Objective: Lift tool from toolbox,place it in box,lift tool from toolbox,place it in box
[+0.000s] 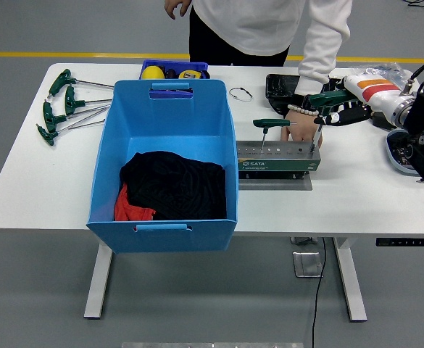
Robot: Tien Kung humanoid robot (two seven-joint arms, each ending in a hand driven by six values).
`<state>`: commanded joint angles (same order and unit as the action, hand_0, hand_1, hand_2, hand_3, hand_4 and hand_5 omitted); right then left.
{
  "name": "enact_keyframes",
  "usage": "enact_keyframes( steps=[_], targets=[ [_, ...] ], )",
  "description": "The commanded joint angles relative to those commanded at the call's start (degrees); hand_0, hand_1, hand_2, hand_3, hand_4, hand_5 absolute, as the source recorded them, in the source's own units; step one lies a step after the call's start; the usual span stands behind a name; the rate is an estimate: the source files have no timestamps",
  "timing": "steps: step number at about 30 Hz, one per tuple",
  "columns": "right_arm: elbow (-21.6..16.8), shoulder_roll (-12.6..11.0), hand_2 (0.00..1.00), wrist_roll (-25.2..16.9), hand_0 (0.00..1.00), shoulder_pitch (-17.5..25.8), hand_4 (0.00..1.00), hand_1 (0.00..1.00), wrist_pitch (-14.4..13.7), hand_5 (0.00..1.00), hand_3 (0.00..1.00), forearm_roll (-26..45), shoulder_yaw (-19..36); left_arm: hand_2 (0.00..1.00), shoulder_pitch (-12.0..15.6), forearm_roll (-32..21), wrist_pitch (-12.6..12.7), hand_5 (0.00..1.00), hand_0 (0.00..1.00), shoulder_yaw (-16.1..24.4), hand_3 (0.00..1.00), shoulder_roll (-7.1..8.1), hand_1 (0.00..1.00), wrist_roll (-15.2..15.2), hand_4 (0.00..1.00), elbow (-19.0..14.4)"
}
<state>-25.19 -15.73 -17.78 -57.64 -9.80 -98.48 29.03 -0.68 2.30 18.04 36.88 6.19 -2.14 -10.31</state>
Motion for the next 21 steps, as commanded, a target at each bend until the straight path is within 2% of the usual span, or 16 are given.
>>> enact_keyframes(
  steps=[4, 5, 8, 10, 11, 21],
  targets=[
    [0.39, 0.38, 0.215, -0.42, 0.271, 0.0, 0.998, 0.218, -2.34, 0.749, 0.269, 0.57, 0.06, 0.721, -0.15, 0.68, -0.02, 0.772, 0.64, 0.3, 0.796, 0.04, 0.635, -0.15, 0.86, 0.0],
    [0.39, 0.41, 0.168, -0.41, 0.215, 0.02, 0.998, 0.156, -2.73, 0.751, 0.201, 0.63, 0.0, 0.719, -0.17, 0.89, -0.03, 0.772, 0.638, 0.36, 0.796, 0.07, 0.635, -0.2, 0.86, 0.0],
    [0.28, 0.34, 0.168, -0.18, 0.215, 0.04, 0.998, 0.156, -3.71, 0.751, 0.201, 0.75, -0.44, 0.719, -0.25, 1.96, -0.09, 0.772, 0.638, 0.9, 0.796, 0.2, 0.635, -0.38, 0.86, 0.0],
    [0.28, 0.32, 0.168, 0.14, 0.215, 0.09, 0.998, 0.156, -3.96, 0.751, 0.201, 0.78, -0.58, 0.719, -0.27, 2.38, -0.07, 0.772, 0.638, 1.22, 0.796, 0.24, 0.635, -0.41, 0.86, 0.0],
    [0.29, 0.34, 0.138, 0.27, 0.185, 0.14, 0.998, 0.121, -4.04, 0.753, 0.171, 0.78, -0.62, 0.719, -0.26, 2.6, -0.06, 0.772, 0.635, 1.38, 0.795, 0.24, 0.633, -0.44, 0.86, 0.0],
    [1.09, 1.6, 0.121, 1.52, 0.162, 0.44, 0.998, 0.103, -4.42, 0.752, 0.159, 0.83, -1.01, 0.719, -0.17, 4.58, 0.06, 0.772, 0.634, 2.9, 0.794, 0.2, 0.632, -0.85, 0.86, 0.0]
  ],
)
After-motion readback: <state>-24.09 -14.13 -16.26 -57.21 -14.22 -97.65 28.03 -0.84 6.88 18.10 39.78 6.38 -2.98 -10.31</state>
